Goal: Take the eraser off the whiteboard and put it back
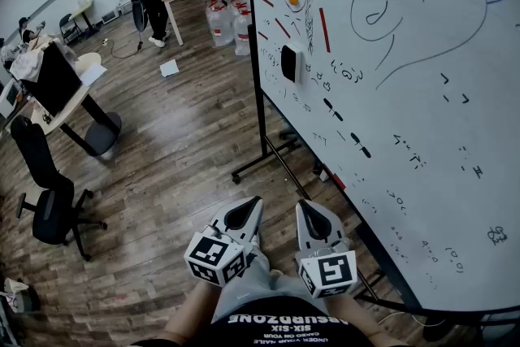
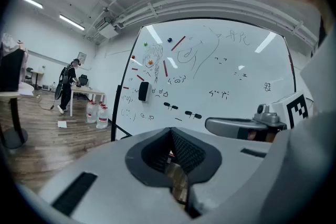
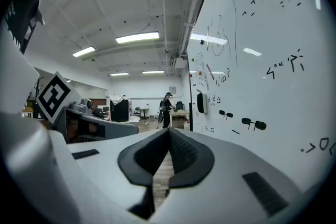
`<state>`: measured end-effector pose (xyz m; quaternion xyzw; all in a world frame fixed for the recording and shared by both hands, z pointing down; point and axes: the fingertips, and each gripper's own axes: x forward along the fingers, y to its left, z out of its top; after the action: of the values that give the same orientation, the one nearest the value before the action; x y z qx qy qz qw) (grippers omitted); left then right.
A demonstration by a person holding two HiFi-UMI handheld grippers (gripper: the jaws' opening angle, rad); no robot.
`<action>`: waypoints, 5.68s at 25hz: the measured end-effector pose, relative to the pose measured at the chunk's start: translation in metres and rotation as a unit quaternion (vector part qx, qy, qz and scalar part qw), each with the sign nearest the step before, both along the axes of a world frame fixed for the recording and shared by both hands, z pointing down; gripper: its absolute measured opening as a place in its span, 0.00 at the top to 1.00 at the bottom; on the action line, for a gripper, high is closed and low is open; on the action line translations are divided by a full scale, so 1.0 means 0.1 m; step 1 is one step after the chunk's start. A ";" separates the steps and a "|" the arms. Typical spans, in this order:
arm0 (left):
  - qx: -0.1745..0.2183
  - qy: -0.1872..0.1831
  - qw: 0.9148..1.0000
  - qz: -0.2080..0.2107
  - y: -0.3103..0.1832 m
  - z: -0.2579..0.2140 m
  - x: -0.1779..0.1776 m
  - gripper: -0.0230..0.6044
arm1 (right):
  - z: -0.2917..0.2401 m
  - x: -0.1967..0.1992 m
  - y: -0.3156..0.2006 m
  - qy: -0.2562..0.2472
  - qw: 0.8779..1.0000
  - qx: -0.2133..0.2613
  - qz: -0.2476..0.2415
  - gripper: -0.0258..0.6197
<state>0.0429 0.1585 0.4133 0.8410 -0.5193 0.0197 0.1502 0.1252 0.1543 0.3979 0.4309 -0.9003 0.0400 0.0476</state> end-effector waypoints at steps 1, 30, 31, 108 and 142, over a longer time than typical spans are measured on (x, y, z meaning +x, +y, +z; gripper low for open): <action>0.003 0.000 1.000 0.000 -0.04 -0.01 -0.01 0.95 | 0.00 0.00 -0.03 0.001 1.000 0.001 0.002 0.96; 0.072 0.004 0.997 0.024 -1.41 -0.50 -0.39 0.95 | -0.15 -0.35 -1.13 0.003 0.999 0.023 0.029 0.96; 0.073 0.003 0.997 0.026 -1.46 -0.51 -0.39 0.95 | -0.15 -0.35 -1.17 0.003 0.999 0.024 0.032 0.96; 0.058 -0.012 0.986 0.156 -3.86 -0.35 0.17 0.54 | 0.03 -0.46 -2.74 0.006 0.987 0.022 0.162 0.96; 0.075 -0.014 0.989 0.130 -3.80 -0.33 0.11 0.57 | 0.07 -0.50 -2.82 0.001 0.988 0.016 0.156 0.96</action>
<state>0.0538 -0.2215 0.3799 0.9101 -0.4073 0.0121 0.0754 0.0755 -0.1274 0.4045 0.5664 -0.8227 0.0319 0.0351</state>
